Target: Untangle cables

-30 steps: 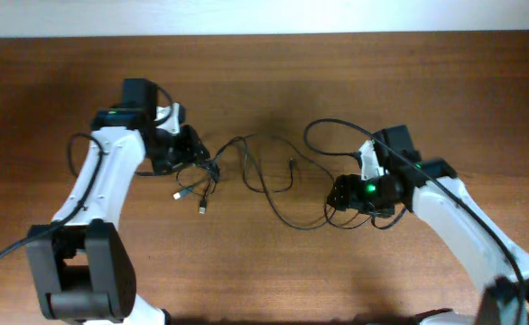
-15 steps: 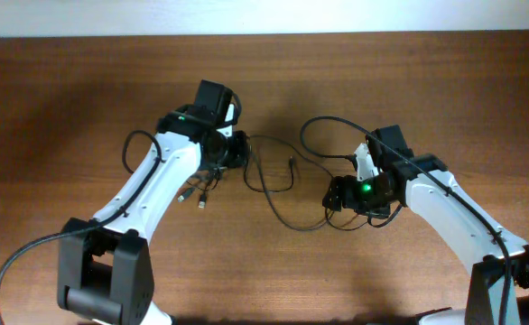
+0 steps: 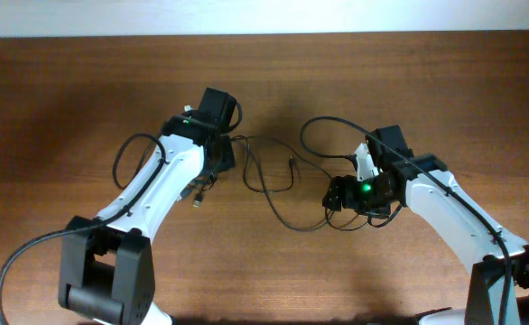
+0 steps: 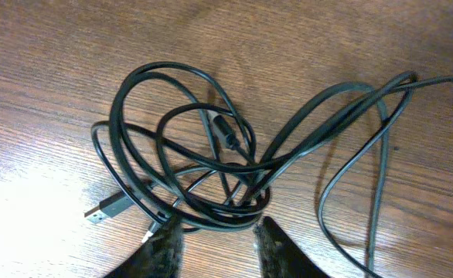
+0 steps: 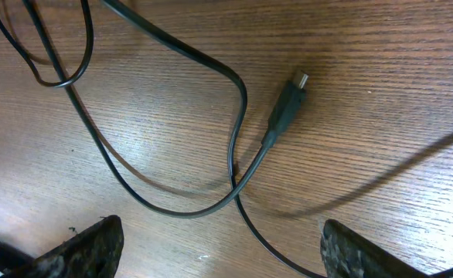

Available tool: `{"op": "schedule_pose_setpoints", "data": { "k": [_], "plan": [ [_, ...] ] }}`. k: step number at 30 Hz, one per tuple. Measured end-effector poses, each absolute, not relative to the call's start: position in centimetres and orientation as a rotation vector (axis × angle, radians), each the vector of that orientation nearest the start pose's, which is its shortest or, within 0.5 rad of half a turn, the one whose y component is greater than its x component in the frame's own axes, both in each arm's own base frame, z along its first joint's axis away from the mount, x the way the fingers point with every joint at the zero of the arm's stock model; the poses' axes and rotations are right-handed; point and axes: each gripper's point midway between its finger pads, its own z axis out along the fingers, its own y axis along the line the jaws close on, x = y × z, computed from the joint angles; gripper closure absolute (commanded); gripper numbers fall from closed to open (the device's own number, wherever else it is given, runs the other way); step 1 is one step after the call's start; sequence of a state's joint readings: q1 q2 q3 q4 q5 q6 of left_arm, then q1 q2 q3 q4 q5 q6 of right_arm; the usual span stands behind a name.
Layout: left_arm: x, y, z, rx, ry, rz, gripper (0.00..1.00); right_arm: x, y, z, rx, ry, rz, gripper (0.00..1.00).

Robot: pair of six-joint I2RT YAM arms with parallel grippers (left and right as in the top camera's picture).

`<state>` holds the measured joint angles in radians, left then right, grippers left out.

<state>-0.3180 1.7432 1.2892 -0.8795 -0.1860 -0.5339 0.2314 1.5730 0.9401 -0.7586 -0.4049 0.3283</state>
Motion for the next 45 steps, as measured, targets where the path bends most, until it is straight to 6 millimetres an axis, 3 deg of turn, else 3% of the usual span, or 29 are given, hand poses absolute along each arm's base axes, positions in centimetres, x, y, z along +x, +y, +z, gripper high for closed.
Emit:
{"op": "schedule_pose_setpoints", "data": {
  "k": [12,19,21,23,28,31,33,36,40,45],
  "plan": [
    [34.6,-7.7,6.8,-0.352,2.863,0.156,0.73,27.2,13.4,5.3,0.091,3.009,0.669,0.18],
    [31.7,-6.1,4.1,-0.346,2.931,0.277,0.73,27.2,13.4,5.3,0.091,3.009,0.669,0.18],
    [30.9,-5.7,3.5,-0.344,2.948,0.305,1.00,27.2,13.4,5.3,0.089,3.008,0.669,0.18],
    [30.2,-5.5,3.2,-0.347,2.970,0.324,1.00,27.2,13.4,5.3,0.089,3.007,0.669,0.18],
    [29.4,-5.9,3.0,-0.347,3.013,0.284,0.98,27.2,13.4,5.3,0.090,3.007,0.669,0.18],
    [29.0,-6.6,5.8,-0.351,2.980,0.183,0.92,27.2,13.4,5.3,0.090,3.007,0.669,0.18],
    [29.7,-7.3,9.1,-0.351,2.886,0.059,0.85,27.2,13.4,5.3,0.090,3.007,0.669,0.18],
    [30.9,-8.1,12.7,-0.349,2.753,-0.063,0.95,27.2,13.4,5.3,0.089,3.007,0.669,0.18],
    [33.4,-9.1,12.9,-0.348,2.676,-0.122,1.00,27.2,13.4,5.3,0.090,3.007,0.669,0.18],
    [36.1,-9.4,10.2,-0.357,2.659,-0.086,1.00,27.2,13.4,5.2,0.090,3.007,0.668,0.18]
  ]
}}
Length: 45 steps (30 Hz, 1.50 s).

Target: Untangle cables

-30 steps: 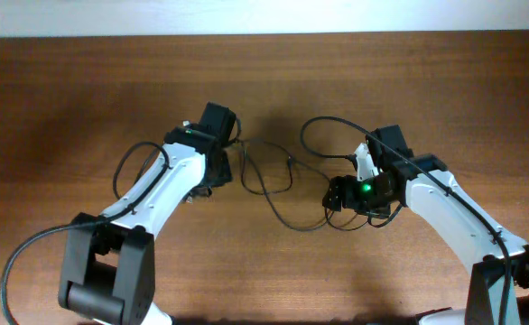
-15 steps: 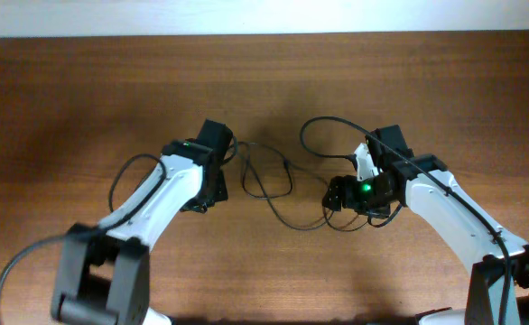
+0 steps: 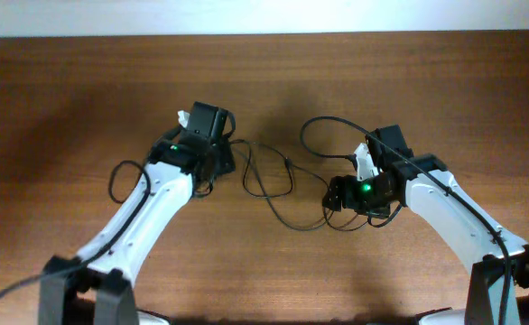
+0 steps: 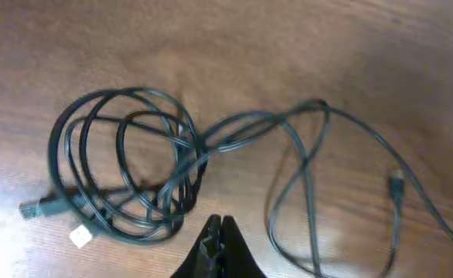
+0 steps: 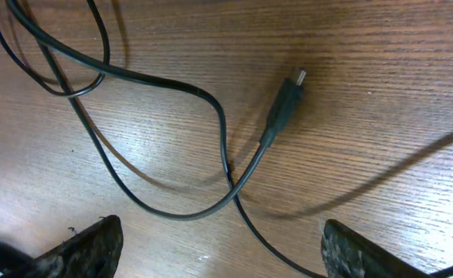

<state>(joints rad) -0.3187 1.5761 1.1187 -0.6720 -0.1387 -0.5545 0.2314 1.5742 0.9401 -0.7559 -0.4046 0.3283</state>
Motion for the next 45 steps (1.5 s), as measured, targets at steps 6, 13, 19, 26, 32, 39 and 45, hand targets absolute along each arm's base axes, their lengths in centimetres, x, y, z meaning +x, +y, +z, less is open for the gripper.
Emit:
{"op": "schedule_pose_setpoints", "data": {
  "k": [6,13,19,26,32,39,45],
  "plan": [
    [34.0,-6.1,5.0,-0.373,2.813,0.256,1.00,27.2,13.4,5.2,0.090,3.007,0.668,0.18],
    [31.4,-2.3,0.4,-0.398,2.960,0.556,1.00,27.2,13.3,5.2,0.089,3.008,0.664,0.18],
    [29.3,-2.2,0.0,-0.403,3.068,0.560,1.00,27.2,13.3,5.2,0.090,3.007,0.663,0.18],
    [29.6,-4.9,0.9,-0.348,3.198,0.344,1.00,27.2,13.3,5.2,0.091,3.008,0.663,0.18],
    [30.4,-5.5,4.2,-0.313,3.147,0.263,0.99,27.2,13.3,5.2,0.089,3.008,0.663,0.18],
    [30.8,-5.6,5.6,-0.303,3.106,0.230,0.90,27.2,13.3,5.2,0.090,3.007,0.663,0.18],
    [31.7,-5.3,5.6,-0.366,3.049,0.256,1.00,27.2,13.3,5.2,0.090,3.008,0.663,0.18]
  ]
}}
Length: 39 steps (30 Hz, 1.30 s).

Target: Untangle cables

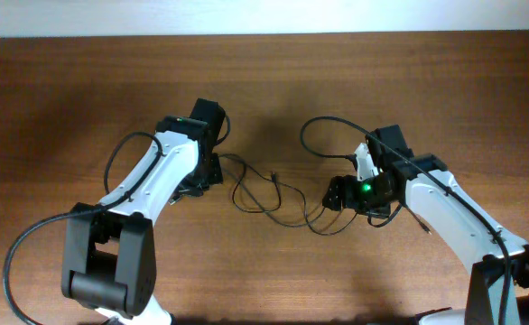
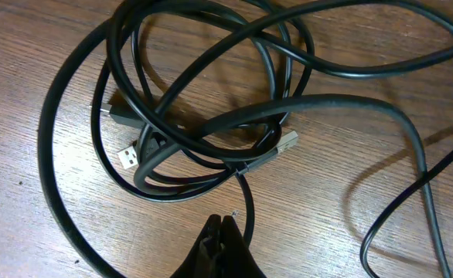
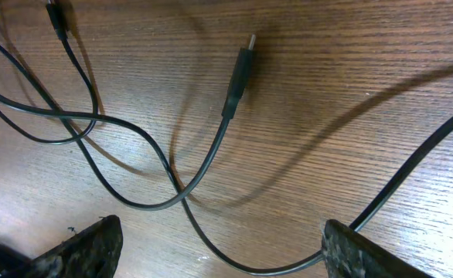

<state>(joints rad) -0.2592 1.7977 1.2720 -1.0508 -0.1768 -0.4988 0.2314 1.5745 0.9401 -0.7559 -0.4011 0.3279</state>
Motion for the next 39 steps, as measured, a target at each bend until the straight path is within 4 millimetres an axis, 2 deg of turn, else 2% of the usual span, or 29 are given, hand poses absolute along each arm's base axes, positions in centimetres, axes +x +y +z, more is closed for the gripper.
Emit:
{"op": "schedule_pose_setpoints", "data": {
  "k": [3,5,8,10,12,13,14,16,19,22,26,29,34,39],
  "plan": [
    [31.8,-5.0,5.7,-0.385,3.034,0.282,0.98,27.2,13.3,5.2,0.089,3.008,0.663,0.18],
    [32.6,-4.7,5.8,-0.400,2.996,0.287,1.00,27.2,13.3,5.2,0.090,3.007,0.663,0.18],
    [34.1,-4.0,6.3,-0.480,2.972,0.174,0.99,27.2,13.3,5.2,0.090,3.009,0.663,0.18],
    [36.3,-3.4,8.8,-0.550,2.940,-0.020,0.94,27.2,13.3,5.2,0.090,3.007,0.663,0.18],
    [37.5,-2.5,10.5,-0.603,2.906,-0.106,0.88,27.2,13.3,5.2,0.090,3.007,0.663,0.17],
    [37.4,-2.0,10.7,-0.621,2.908,-0.117,0.85,27.2,13.3,5.2,0.090,3.008,0.663,0.17],
    [36.9,-0.4,10.9,-0.685,2.917,-0.125,0.84,27.2,13.3,5.2,0.090,3.007,0.663,0.17],
    [34.6,1.7,10.6,-0.785,2.982,-0.073,0.84,27.2,13.3,5.2,0.090,3.007,0.663,0.18],
    [33.1,4.5,10.5,-0.901,2.995,-0.007,0.84,27.2,13.3,5.2,0.090,3.007,0.663,0.17],
    [32.7,5.6,9.4,-0.945,2.985,0.014,0.82,27.2,13.3,5.2,0.090,3.007,0.663,0.18],
    [31.9,4.7,6.2,-0.951,3.004,-0.052,0.78,27.2,13.3,5.2,0.089,3.007,0.663,0.18],
    [31.9,3.5,4.8,-0.948,2.999,-0.164,0.76,27.2,13.3,5.2,0.089,3.007,0.662,0.17],
    [32.9,1.5,4.9,-0.932,2.970,-0.364,0.76,27.2,13.3,5.2,0.089,3.008,0.663,0.17],
    [33.2,1.2,4.9,-0.927,2.962,-0.396,0.76,27.2,13.3,5.2,0.090,3.007,0.663,0.17]
  ]
}}
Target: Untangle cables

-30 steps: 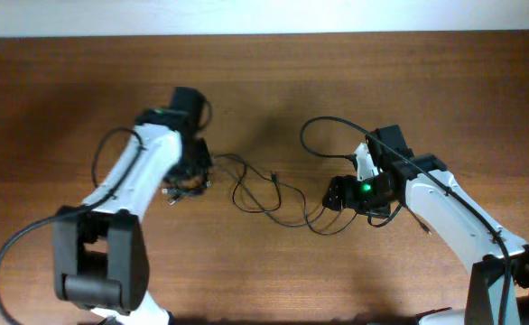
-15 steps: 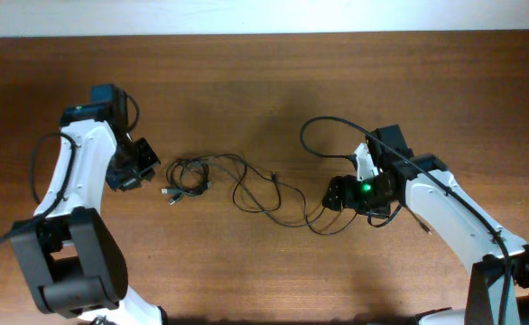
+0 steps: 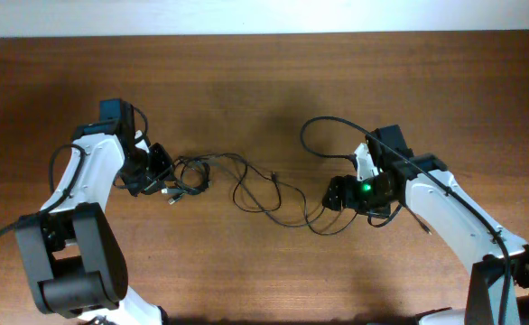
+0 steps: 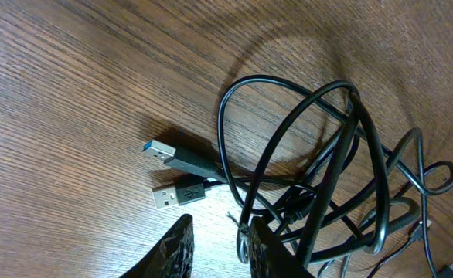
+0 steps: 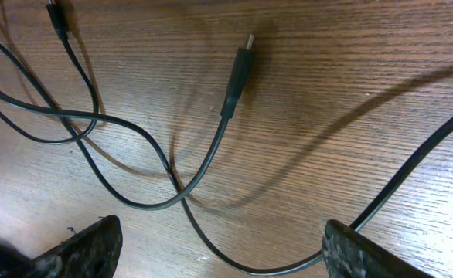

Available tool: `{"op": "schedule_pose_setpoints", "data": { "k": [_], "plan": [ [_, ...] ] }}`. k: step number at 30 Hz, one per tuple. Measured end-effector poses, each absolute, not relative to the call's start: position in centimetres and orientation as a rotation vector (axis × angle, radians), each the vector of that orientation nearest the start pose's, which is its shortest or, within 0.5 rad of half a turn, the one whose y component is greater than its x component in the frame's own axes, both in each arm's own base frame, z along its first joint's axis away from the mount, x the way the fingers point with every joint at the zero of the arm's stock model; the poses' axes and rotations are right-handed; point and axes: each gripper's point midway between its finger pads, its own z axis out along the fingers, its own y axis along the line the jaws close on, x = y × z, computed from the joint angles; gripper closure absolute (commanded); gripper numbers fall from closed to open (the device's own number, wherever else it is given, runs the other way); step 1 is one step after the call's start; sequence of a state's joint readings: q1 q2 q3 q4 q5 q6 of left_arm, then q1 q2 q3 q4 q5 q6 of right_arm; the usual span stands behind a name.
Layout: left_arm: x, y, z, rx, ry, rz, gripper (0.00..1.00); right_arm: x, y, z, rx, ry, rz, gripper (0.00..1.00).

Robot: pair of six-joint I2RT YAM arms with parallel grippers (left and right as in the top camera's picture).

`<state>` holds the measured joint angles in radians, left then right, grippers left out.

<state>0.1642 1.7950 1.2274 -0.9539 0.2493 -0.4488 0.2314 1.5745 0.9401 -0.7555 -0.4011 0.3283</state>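
Observation:
A tangled bundle of black cables [image 4: 319, 177] lies on the wooden table, with two USB plugs [image 4: 176, 157] poking out on its left. My left gripper [image 4: 220, 251] sits low at the bundle's near-left edge. Its fingers are slightly parted over bare wood, and a cable loop touches the outside of the right one. In the overhead view the bundle [image 3: 189, 174] lies just right of the left gripper [image 3: 161, 171]. A thinner cable [image 3: 264, 194] trails right toward my right gripper [image 3: 335, 194]. The right gripper [image 5: 223, 251] is wide open above a strand, with a small plug [image 5: 238, 73] ahead.
The thick black lead [image 3: 323, 131] of the right arm loops over the table behind the right gripper. The table's far edge [image 3: 264, 36] meets a white wall. Bare wood [image 3: 264, 99] lies between the two arms at the back.
My left arm has swung from mid-table to the far left, and its fingers, shut before, are now slightly parted. The bundle lies further left and more stretched out. The right arm is unchanged.
First my left fingers stood parted at the coiled bundle near mid-table. Then they were shut above it, and later shut low over the coils, with the thin cable and its plug shifted under the open right gripper. Now the bundle lies left, spread apart from the thin cable.

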Motion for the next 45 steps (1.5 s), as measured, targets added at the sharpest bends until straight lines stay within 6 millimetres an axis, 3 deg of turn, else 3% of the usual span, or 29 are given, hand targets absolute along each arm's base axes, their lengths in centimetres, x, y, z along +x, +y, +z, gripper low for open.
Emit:
{"op": "schedule_pose_setpoints", "data": {
  "k": [13,15,20,21,23,26,29,31,33,34,35,36,39,41,43,44,45],
  "plan": [
    [33.4,1.1,3.3,-0.907,2.928,-0.410,0.74,27.2,13.3,5.2,0.090,3.007,0.663,0.17],
    [33.7,1.1,3.3,-0.901,2.918,-0.414,0.78,27.2,13.3,5.2,0.090,3.007,0.663,0.17],
    [34.0,1.0,3.3,-0.886,2.911,-0.417,1.00,27.2,13.3,5.2,0.090,3.007,0.663,0.17],
    [34.0,0.8,3.4,-0.885,2.912,-0.426,1.00,27.2,13.3,5.2,0.090,3.007,0.663,0.17],
    [33.9,-0.4,3.7,-0.875,2.918,-0.539,1.00,27.2,13.3,5.2,0.090,3.007,0.663,0.17],
    [34.4,-4.9,6.1,-0.768,2.859,-0.994,1.00,27.2,13.3,5.2,0.090,3.007,0.663,0.18],
    [34.5,-7.9,8.8,-0.625,2.760,-1.334,1.00,27.2,13.3,5.2,0.090,3.007,0.663,0.18],
    [33.9,-8.5,9.2,-0.597,2.767,-1.378,1.00,27.2,13.3,5.2,0.080,3.006,0.663,0.17],
    [33.2,-9.0,8.6,-0.569,2.826,-1.330,1.00,27.4,13.7,5.4,-0.016,2.982,0.696,0.17],
    [32.8,-9.7,8.1,-0.523,2.867,-1.281,1.00,27.4,14.5,5.8,-0.115,2.952,0.756,0.12],
    [32.6,-10.1,7.6,-0.486,2.904,-1.220,1.00,27.0,15.6,6.4,-0.231,2.912,0.863,0.16],
    [32.7,-10.3,6.8,-0.457,2.938,-1.119,1.00,26.5,16.5,7.1,-0.308,2.882,0.957,0.20],
    [33.5,-10.4,4.8,-0.420,2.992,-0.782,1.00,25.6,18.2,8.5,-0.458,2.786,1.141,0.20],
    [34.3,-10.8,4.5,-0.389,2.969,-0.706,1.00,25.2,19.1,8.9,-0.523,2.754,1.185,0.20],
    [34.9,-11.1,4.5,-0.370,2.949,-0.668,1.00,24.3,20.5,9.1,-0.614,2.735,1.211,0.08],
    [34.9,-11.0,4.4,-0.369,2.950,-0.657,1.00,24.0,21.1,9.1,-0.652,2.724,1.217,0.09],
    [34.9,-11.0,4.4,-0.370,2.950,-0.653,1.00,23.7,22.0,9.3,-0.706,2.697,1.225,0.16]
  ]
}}
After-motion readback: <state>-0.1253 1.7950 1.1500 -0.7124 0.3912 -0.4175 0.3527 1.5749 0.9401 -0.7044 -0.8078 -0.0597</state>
